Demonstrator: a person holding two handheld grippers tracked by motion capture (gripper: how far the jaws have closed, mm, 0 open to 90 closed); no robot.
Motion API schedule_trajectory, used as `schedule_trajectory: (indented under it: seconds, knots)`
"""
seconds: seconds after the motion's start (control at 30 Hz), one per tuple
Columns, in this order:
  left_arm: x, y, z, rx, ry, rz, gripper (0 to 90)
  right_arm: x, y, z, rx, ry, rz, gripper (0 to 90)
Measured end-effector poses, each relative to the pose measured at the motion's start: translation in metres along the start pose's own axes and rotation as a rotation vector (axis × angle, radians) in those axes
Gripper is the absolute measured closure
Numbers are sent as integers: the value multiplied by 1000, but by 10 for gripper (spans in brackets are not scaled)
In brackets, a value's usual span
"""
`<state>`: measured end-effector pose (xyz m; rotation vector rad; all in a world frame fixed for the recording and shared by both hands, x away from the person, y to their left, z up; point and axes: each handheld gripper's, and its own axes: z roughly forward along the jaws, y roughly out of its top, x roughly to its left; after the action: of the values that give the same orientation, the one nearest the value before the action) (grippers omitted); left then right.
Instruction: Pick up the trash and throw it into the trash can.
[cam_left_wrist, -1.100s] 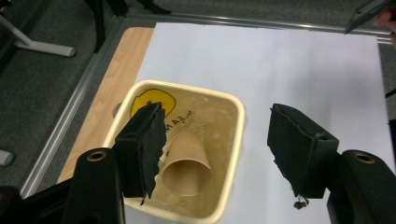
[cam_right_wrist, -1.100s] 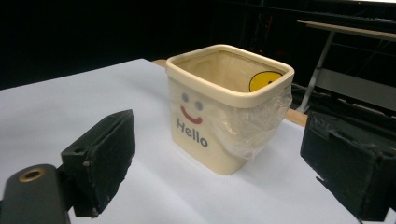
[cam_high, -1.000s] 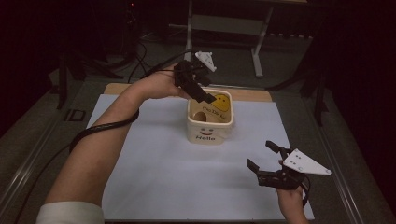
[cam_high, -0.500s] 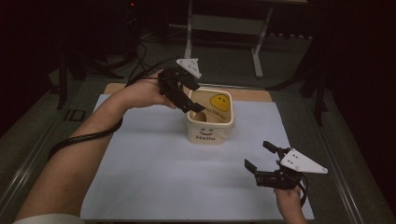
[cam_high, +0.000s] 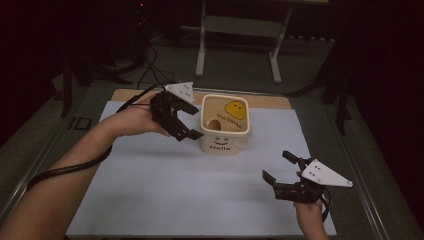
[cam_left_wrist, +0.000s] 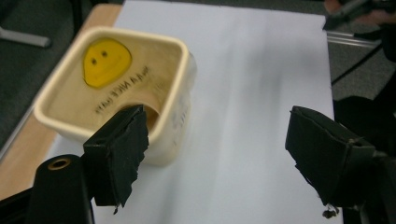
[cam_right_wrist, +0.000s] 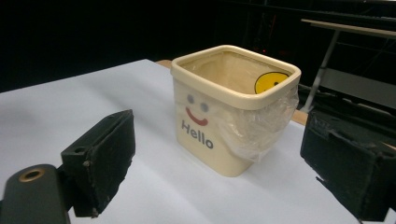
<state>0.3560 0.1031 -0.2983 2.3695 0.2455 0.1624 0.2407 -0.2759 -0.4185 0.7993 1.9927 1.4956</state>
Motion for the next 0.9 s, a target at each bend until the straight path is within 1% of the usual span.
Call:
schedule_trajectory:
  seconds: [0.03, 0.1, 0.13, 0.2, 0.23, 0.27, 0.3, 0.33, 0.37, 0.4, 0.43, 0.47, 0.5, 0.53, 0.57, 0.6, 0.67, 0.73, 0.77, 0.8, 0.87, 0.9]
  knots:
    - [0, 0, 0, 0, 0, 0, 218, 0, 0, 0, 0, 0, 0, 101]
    - [-3, -9, -2, 14, 11, -8, 217, 0, 0, 0, -1, 0, 3, 101]
    - [-4, -12, -3, 15, 23, -9, 203, 0, 0, 0, -1, 0, 0, 101]
    - [-5, -19, -4, 18, 14, -31, 202, 1, 1, 1, 1, 4, -2, 101]
    - [-6, -24, -3, 23, 28, -32, 202, 1, 1, 1, 2, 2, -5, 101]
    - [-7, -29, -3, 29, 7, -38, 203, 2, 1, 1, 1, 1, -7, 102]
    - [-9, -34, -2, 22, 15, -38, 203, 2, 1, 0, 3, 1, -8, 102]
    - [-10, -39, 0, 18, 13, -49, 203, 2, 1, 0, 3, -2, -9, 101]
    - [-11, -44, 2, 16, -6, -60, 203, 1, 1, 0, 3, -1, -8, 101]
    - [-14, -49, 4, 12, 7, -46, 203, 1, 0, 0, 2, 1, -4, 101]
    - [-16, -54, 6, 9, 3, -50, 204, 1, 0, 0, 2, -3, -7, 102]
    - [-19, -58, 8, 6, -19, -56, 204, 1, 0, 0, 3, -1, -8, 102]
    - [-22, -63, 9, 3, -14, -52, 204, 1, 0, 0, 1, -2, -7, 102]
    - [-25, -67, 11, -1, -22, -56, 204, 1, 0, 0, 2, -4, -8, 101]
    - [-28, -71, 12, 2, -39, -56, 204, 1, 0, 0, 5, -3, -8, 101]
    - [-31, -74, 14, -1, -29, -56, 204, 1, 0, 0, 2, -4, -9, 102]
    - [-36, -80, 14, -9, -46, -56, 204, 1, 1, 0, 4, -4, -7, 102]
    - [-41, -85, 14, -21, -48, -62, 204, 1, 0, 0, 2, -3, -7, 102]
    - [-44, -88, 15, -21, -54, -57, 205, 1, 1, 0, 3, -2, -9, 102]
    - [-47, -91, 15, -24, -46, -53, 205, 2, 1, 0, 3, -5, -11, 102]
    - [-51, -96, 16, -24, -59, -61, 204, 1, 0, 0, 2, -2, -9, 101]
    - [-54, -98, 17, -23, -54, -55, 205, 2, 0, 0, 4, -4, -11, 101]
